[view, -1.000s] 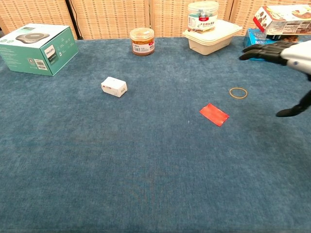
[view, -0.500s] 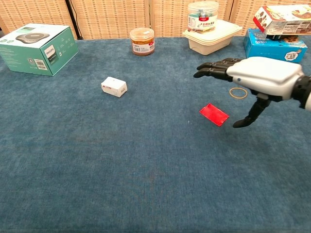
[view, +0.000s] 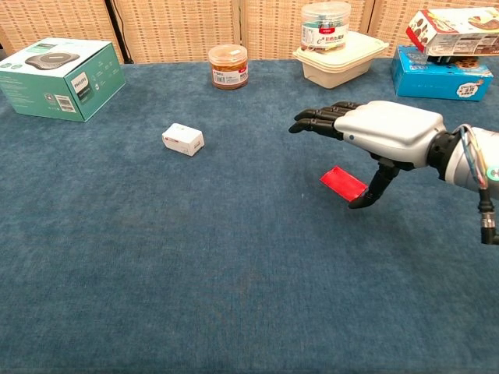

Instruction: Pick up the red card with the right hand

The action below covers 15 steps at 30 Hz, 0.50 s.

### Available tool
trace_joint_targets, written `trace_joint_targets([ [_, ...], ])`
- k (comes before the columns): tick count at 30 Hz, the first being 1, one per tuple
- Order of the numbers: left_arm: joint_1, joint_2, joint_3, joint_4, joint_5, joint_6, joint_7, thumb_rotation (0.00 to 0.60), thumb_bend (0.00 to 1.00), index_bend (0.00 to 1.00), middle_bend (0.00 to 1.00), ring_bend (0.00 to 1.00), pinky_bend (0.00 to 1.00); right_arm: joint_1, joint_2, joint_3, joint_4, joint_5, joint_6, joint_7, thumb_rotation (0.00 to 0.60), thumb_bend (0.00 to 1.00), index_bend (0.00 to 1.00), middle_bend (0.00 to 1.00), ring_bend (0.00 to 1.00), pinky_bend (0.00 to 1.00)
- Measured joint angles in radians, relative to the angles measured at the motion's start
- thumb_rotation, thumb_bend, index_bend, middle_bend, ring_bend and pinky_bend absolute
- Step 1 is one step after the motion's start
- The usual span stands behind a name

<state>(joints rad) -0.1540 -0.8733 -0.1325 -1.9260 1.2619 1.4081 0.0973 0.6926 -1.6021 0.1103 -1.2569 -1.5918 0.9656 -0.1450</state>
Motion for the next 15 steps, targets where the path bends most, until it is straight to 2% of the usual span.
trace_joint_targets([
  [12, -0.001, 0.004, -0.001, 0.005, -0.005, -0.005, -0.012, 0.6, 0.0, 0.0, 0.0, 0.0, 0.0, 0.013, -0.02, -0.022, 0.03, 0.01, 0.013, 0.015, 0.6, 0.0, 0.0, 0.0, 0.0, 0.0],
  [13, -0.001, 0.004, -0.001, 0.005, -0.004, -0.005, -0.011, 0.6, 0.0, 0.0, 0.0, 0.0, 0.0, 0.014, -0.02, -0.024, 0.03, 0.01, 0.014, 0.014, 0.6, 0.01, 0.0, 0.0, 0.0, 0.0],
  [15, -0.001, 0.004, -0.001, 0.004, -0.003, -0.005, -0.011, 0.6, 0.0, 0.0, 0.0, 0.0, 0.0, 0.015, -0.021, -0.027, 0.031, 0.01, 0.017, 0.013, 0.6, 0.1, 0.0, 0.0, 0.0, 0.0],
])
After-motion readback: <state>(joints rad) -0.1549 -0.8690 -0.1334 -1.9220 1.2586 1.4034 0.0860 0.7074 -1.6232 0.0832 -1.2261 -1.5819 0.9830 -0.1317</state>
